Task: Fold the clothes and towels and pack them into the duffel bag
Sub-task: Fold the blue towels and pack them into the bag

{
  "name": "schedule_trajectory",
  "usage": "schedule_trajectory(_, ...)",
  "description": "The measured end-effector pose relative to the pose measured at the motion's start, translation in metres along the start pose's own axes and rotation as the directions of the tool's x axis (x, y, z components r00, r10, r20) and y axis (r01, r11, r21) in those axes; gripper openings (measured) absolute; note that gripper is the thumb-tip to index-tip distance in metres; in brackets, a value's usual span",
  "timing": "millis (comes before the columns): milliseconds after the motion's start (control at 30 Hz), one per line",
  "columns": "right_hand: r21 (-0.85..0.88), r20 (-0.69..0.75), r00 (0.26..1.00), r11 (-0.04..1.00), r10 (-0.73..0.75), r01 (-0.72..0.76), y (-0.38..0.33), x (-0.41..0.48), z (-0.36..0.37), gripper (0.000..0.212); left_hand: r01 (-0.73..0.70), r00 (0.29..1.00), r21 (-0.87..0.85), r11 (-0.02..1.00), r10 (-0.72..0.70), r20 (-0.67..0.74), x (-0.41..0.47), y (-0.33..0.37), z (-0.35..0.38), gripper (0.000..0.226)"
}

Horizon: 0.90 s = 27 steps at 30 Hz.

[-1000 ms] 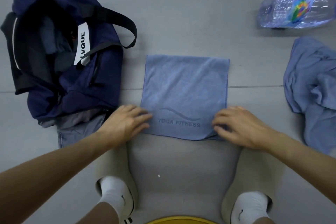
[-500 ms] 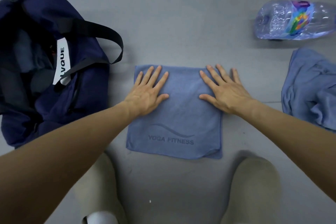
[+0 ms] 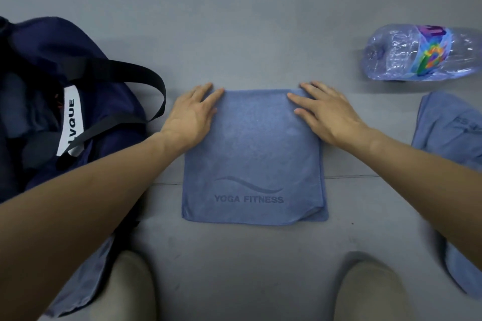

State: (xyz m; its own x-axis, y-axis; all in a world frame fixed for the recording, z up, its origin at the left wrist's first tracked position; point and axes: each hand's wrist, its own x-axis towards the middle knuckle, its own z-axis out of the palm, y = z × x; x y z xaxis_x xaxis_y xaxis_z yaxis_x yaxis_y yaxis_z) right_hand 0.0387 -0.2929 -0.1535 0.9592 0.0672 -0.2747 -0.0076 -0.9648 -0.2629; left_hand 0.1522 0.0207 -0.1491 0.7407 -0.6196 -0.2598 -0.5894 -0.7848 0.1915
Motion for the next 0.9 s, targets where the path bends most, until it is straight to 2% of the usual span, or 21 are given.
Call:
schedule_trajectory(67,0.028,-0.046,0.999,1.0,-0.009,0.011,0.003,0.0,0.003,0.045,-0.025,0.996,0.006,1.0,0.025,-0.083,-0.001,-0.01,0.0,0.049)
schedule_trajectory(167,-0.046,0.015,0.999,0.998,-0.039,0.04,0.008,-0.003,0.009,0.045,-0.122,0.99,0.079,0.989,0.126,-0.056,-0.007,-0.02,0.004,0.056)
schedule_trajectory(233,-0.05,0.003,1.0,0.998,-0.023,0.023,0.014,-0.009,0.011,0.047,-0.137,0.988,0.065,0.988,0.141,-0.061,-0.012,-0.024,0.002,0.057)
schedule_trajectory(367,0.001,-0.048,0.999,1.0,0.012,-0.012,0.02,-0.014,0.012,0.045,-0.057,0.991,-0.044,0.997,0.051,-0.12,-0.017,-0.028,-0.006,0.047)
schedule_trajectory(533,0.211,-0.223,0.964,0.972,0.147,-0.099,0.013,-0.004,0.01,0.029,0.084,0.978,-0.141,0.986,-0.109,-0.177,-0.011,-0.026,-0.009,0.035)
schedule_trajectory(600,0.268,-0.226,0.953,0.954,0.2,-0.137,0.012,0.001,0.006,0.029,0.094,0.977,-0.164,0.982,-0.123,-0.177,-0.009,-0.022,-0.01,0.034)
schedule_trajectory(767,0.363,-0.131,0.949,0.904,0.288,-0.225,0.007,0.009,-0.005,0.044,0.175,0.962,-0.202,0.964,-0.211,-0.175,-0.003,-0.014,-0.017,0.038)
schedule_trajectory(900,0.397,-0.172,0.931,0.888,0.321,-0.233,0.009,0.013,-0.025,0.024,0.191,0.933,-0.23,0.954,-0.249,-0.258,-0.002,-0.02,-0.03,0.031)
